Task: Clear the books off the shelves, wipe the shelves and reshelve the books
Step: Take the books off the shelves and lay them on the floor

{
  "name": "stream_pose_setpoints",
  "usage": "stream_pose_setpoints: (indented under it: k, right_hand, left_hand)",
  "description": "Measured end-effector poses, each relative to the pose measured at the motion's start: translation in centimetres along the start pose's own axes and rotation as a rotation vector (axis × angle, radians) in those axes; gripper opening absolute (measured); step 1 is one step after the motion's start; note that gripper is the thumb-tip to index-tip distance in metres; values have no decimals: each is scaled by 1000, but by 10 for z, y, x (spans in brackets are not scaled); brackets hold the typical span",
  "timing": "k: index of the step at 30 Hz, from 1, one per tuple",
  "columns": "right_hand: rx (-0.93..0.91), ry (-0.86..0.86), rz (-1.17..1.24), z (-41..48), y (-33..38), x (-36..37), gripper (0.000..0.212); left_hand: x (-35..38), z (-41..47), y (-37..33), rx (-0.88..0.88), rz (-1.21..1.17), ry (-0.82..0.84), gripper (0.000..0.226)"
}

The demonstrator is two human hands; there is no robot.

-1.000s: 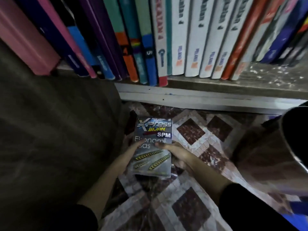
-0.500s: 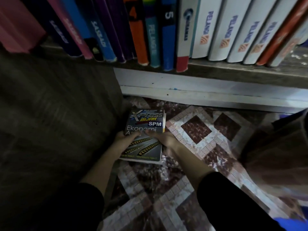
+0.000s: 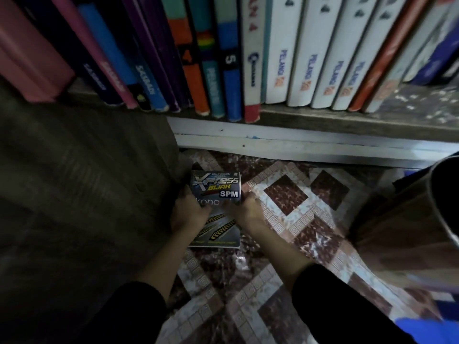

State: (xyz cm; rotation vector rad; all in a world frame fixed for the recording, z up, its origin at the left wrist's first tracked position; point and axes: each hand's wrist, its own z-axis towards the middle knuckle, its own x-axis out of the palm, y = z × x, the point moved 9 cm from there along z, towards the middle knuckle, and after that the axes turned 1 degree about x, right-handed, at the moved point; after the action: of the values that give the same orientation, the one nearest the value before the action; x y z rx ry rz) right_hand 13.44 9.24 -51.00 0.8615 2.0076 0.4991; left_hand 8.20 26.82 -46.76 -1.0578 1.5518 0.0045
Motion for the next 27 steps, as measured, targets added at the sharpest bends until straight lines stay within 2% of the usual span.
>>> stream_pose_setpoints:
  k: [2,6,12,16,20,27]
  right_hand:
    - [-24,-40,22,-4,2,-19,63]
    - [-97,-155,127,-23,9,-68,26]
    - [-224,-290,94,-81,26,-141,34]
    - [-359,-318,120,-133,44,-171,21]
    - [-434,-346,102,-180,48,-195,11]
    - [-530,-448,144,-247,51,-239,15]
  left_hand:
    - [-5,-6,-16,116,67,-3,58]
    - [-17,-30,-46,246,182,55,46]
    - [-56,-70,-92,371,-27,101,27]
    - [-83,-104,-126,461,-66,140,20]
    - [-99,-151,-157,591,52,249,16]
    - [-140,-221,-199,757,116,235,26]
